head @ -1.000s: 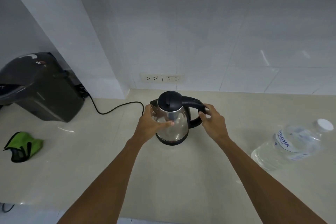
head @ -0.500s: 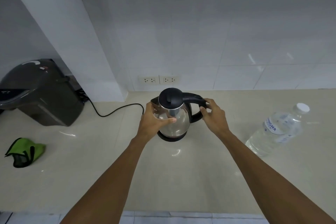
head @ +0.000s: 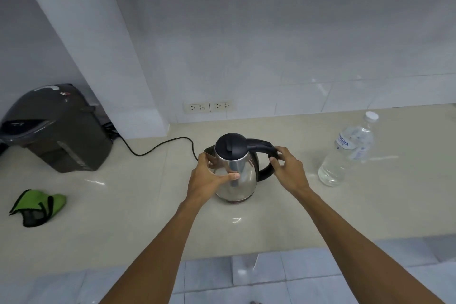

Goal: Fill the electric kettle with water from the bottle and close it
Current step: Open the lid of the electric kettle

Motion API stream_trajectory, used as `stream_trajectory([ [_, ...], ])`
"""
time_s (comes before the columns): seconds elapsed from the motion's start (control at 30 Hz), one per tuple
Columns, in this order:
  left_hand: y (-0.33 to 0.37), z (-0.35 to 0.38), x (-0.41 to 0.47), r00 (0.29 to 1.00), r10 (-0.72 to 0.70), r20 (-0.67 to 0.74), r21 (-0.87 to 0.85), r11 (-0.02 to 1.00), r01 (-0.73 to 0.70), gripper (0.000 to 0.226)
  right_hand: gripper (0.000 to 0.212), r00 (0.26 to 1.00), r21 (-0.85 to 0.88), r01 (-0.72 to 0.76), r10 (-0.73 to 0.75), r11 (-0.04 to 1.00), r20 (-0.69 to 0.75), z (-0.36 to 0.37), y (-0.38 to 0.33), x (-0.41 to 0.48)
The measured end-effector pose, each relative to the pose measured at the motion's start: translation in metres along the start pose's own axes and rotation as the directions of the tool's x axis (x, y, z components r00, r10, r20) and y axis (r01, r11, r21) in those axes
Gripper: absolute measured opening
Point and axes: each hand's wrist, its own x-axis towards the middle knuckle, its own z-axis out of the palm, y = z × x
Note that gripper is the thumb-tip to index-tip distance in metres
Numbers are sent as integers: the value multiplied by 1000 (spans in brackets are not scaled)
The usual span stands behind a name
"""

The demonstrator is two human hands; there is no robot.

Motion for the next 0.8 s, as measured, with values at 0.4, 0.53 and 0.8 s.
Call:
stream_trajectory([
  [0.4,-34,0,-49,996,-84,-5,59,995,85,107,30,997,24,-60,59,998,43,20,23,-50],
  [0.53,-36,2,-48,997,-82,-12,72,994,83,106,31,996,28,-75,74,997,56,19,24,-50],
  [0.8,-41,7,-46,998,-66,-15,75,995,66,94,47,978,-262,142,-176,955,-114,34,-42,-51],
])
